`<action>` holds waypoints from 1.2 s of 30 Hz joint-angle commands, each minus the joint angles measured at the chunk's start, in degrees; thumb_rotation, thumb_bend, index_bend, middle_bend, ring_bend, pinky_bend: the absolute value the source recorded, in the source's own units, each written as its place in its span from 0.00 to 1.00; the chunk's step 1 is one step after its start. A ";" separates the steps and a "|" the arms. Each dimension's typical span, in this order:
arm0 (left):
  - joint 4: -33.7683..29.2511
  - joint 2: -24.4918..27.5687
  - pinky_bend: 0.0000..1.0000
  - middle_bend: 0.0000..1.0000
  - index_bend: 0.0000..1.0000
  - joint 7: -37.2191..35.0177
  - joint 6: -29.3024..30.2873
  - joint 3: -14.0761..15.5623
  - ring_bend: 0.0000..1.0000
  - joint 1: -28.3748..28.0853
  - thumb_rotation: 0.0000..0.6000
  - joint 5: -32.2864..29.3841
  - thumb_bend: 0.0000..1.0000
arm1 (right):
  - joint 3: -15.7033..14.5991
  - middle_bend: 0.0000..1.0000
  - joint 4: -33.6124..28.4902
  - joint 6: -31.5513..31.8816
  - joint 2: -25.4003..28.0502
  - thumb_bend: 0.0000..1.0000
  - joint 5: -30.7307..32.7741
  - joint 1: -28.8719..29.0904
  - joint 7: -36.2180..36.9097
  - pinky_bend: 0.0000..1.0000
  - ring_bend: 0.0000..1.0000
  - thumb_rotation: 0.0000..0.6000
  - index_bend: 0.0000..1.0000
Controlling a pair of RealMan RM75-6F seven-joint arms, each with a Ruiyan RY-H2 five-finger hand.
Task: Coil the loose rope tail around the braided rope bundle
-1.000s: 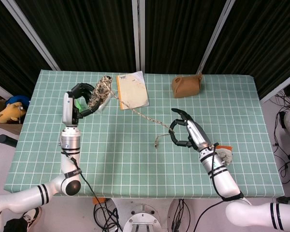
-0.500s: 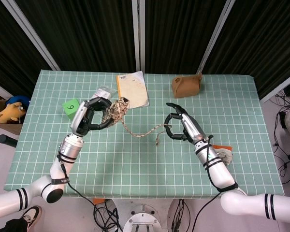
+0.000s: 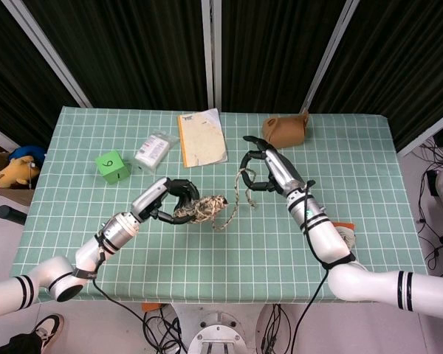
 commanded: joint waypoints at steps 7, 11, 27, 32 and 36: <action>-1.19 -2.10 0.77 0.77 0.76 11.95 -3.46 1.22 0.71 -2.72 1.00 -4.07 0.40 | 0.16 0.10 -1.26 1.82 1.03 0.55 6.85 6.42 -7.01 0.00 0.00 1.00 0.86; -1.85 -2.98 0.78 0.77 0.77 20.63 -3.75 1.33 0.71 -3.11 1.00 -5.45 0.41 | -0.27 0.10 -0.98 2.38 0.36 0.55 9.33 8.86 -9.25 0.00 0.00 1.00 0.86; -4.02 -11.46 0.78 0.78 0.78 55.36 -2.15 -2.56 0.72 -2.94 1.00 -23.99 0.41 | -1.71 0.10 -1.79 6.50 -3.05 0.55 11.30 15.57 -16.07 0.00 0.00 1.00 0.87; -4.31 -13.82 0.78 0.78 0.78 58.85 0.16 -4.31 0.72 -2.48 1.00 -27.79 0.41 | -2.68 0.10 -1.93 7.62 -4.32 0.55 9.99 16.08 -17.08 0.00 0.00 1.00 0.87; -2.85 -17.00 0.79 0.78 0.78 62.98 3.35 -6.22 0.73 -2.05 1.00 -32.06 0.41 | -3.53 0.10 -3.31 8.94 -4.92 0.55 7.61 16.20 -18.26 0.00 0.00 1.00 0.88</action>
